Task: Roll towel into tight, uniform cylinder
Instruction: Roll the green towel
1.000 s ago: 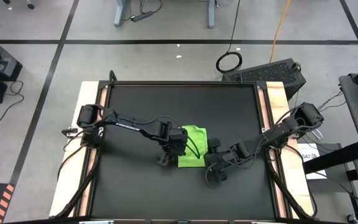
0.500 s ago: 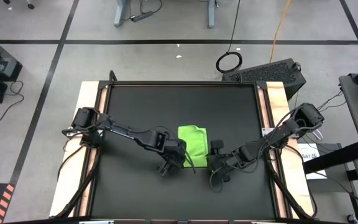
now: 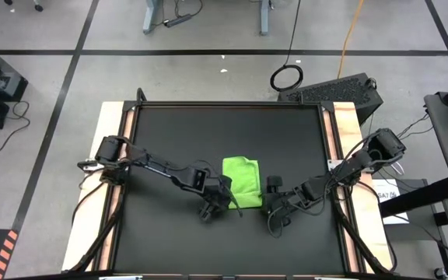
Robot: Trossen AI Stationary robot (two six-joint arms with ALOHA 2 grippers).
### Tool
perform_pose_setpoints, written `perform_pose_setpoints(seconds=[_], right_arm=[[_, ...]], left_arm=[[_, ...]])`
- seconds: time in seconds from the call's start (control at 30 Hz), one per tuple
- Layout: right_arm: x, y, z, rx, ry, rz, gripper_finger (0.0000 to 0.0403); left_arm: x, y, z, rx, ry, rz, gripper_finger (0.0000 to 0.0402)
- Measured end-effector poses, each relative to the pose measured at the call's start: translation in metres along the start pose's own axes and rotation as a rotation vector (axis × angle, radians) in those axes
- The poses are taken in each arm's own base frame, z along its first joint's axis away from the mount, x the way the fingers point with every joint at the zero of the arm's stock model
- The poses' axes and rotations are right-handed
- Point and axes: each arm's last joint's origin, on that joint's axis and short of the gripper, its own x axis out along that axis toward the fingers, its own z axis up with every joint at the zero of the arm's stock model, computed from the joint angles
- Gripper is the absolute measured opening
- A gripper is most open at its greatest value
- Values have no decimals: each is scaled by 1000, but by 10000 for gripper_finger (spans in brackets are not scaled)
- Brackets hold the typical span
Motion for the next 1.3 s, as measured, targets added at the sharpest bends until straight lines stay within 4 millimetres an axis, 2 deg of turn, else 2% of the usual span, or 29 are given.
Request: perform_pose_setpoints(seconds=[0.13, 0.27, 0.37, 0.57, 0.67, 0.8, 0.97, 1.13, 1.3], right_arm=[[3, -4, -13, 42, 6, 2, 239], [5, -8, -14, 68, -14, 17, 223], [6, -11, -13, 76, -12, 9, 197], [-2, -13, -12, 120, -8, 1, 162], [-13, -15, -7, 114, -45, -16, 175], [-24, -18, 1, 62, -114, -31, 227], [-20, -15, 0, 2, -102, -16, 284], [-8, -10, -2, -62, -99, 31, 288], [3, -11, -4, -99, -95, -11, 276]], left_arm=[[6, -1, -4, -20, 0, -19, 250], [12, -1, -7, -30, 12, -29, 274], [13, 1, -7, -55, 9, -24, 272], [12, 7, -9, -68, 4, -14, 234], [12, 8, -9, -68, 4, -15, 222], [12, 8, -9, -65, -1, -12, 217], [12, 9, -9, -67, -2, -10, 216], [12, 13, -10, -76, -5, -3, 216], [11, 16, -12, -84, -5, 2, 216]])
